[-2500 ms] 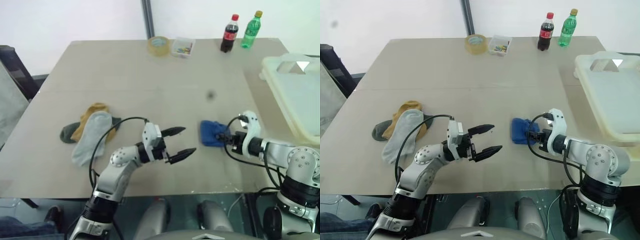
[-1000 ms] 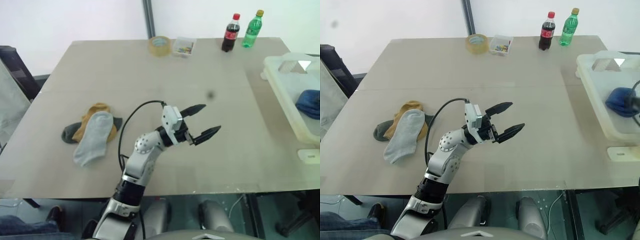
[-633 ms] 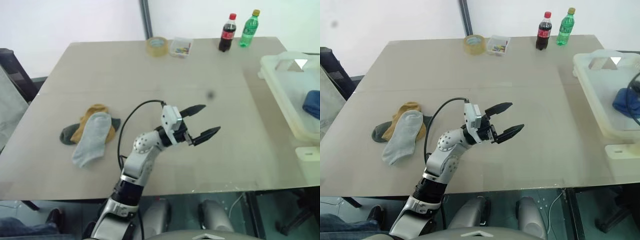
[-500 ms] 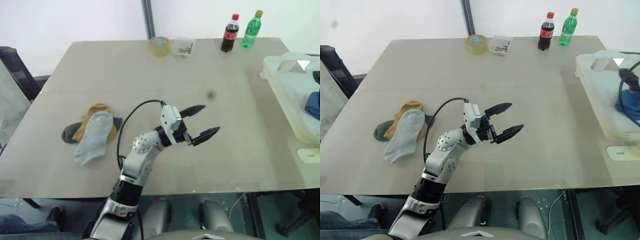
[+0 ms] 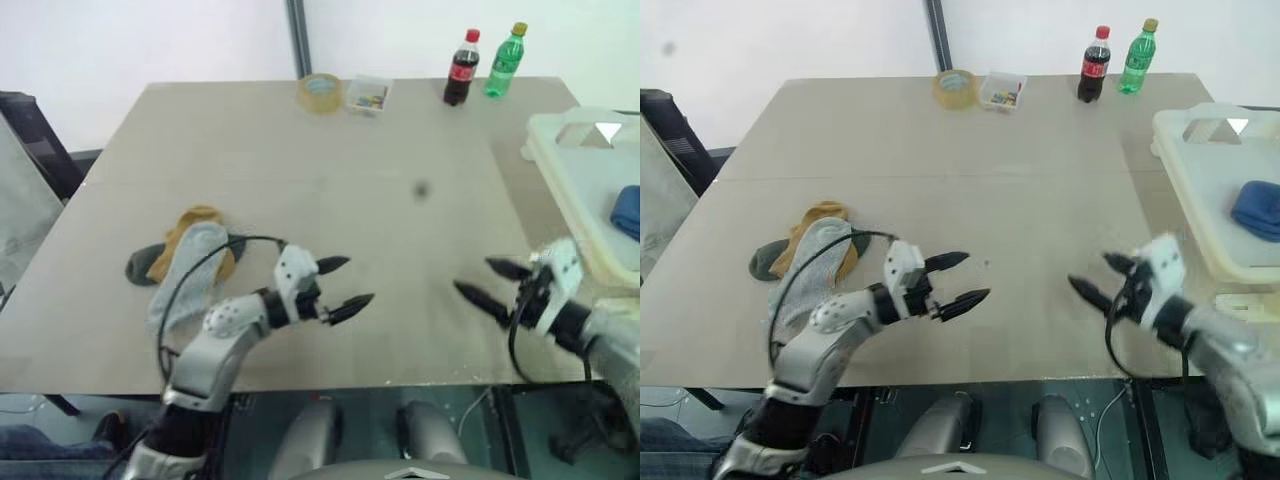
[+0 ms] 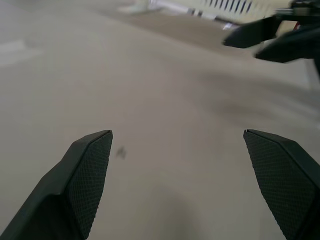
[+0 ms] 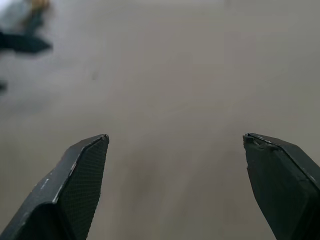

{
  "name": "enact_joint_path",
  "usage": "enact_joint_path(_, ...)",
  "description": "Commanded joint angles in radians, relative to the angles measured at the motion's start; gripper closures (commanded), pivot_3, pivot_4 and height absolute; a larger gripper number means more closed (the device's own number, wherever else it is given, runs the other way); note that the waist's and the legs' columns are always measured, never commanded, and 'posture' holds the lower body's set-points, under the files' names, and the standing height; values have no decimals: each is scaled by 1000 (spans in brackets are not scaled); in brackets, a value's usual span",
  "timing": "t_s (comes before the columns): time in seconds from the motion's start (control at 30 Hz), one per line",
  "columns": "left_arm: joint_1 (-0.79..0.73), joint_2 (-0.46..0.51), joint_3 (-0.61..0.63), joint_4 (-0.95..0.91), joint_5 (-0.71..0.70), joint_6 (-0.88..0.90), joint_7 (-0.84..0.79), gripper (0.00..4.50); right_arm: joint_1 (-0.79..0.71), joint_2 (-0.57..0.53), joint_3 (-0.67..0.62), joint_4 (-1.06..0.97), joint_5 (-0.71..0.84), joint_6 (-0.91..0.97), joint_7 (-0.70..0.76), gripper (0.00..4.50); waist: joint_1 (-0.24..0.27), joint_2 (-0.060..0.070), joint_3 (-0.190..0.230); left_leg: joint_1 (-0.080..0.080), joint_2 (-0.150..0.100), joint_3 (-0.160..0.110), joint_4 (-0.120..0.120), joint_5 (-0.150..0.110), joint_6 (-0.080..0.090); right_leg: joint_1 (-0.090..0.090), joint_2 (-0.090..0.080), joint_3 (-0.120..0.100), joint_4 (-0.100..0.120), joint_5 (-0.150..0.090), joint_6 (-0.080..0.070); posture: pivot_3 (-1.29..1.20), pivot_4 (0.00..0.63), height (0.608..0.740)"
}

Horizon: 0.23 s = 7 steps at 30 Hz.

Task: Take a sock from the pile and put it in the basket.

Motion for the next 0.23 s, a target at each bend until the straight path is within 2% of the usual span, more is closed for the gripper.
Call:
enact_joint_path(0.03, 119, 71, 111, -98, -28, 25, 7, 0, 87, -59, -89, 22, -19, -124, 143, 106, -2, 0, 0, 1, 0, 0, 0, 0, 0, 1, -1, 0, 0, 0, 0, 0, 150, 740)
enact_joint_path(0.23, 306, 135, 221, -128, -28, 15, 6, 0, 198, -86, -226, 64, 25, -188, 276, 106, 1, 0, 0, 9, 2, -2, -2, -1, 0, 10, -4, -1, -2, 0, 0, 0, 150, 740)
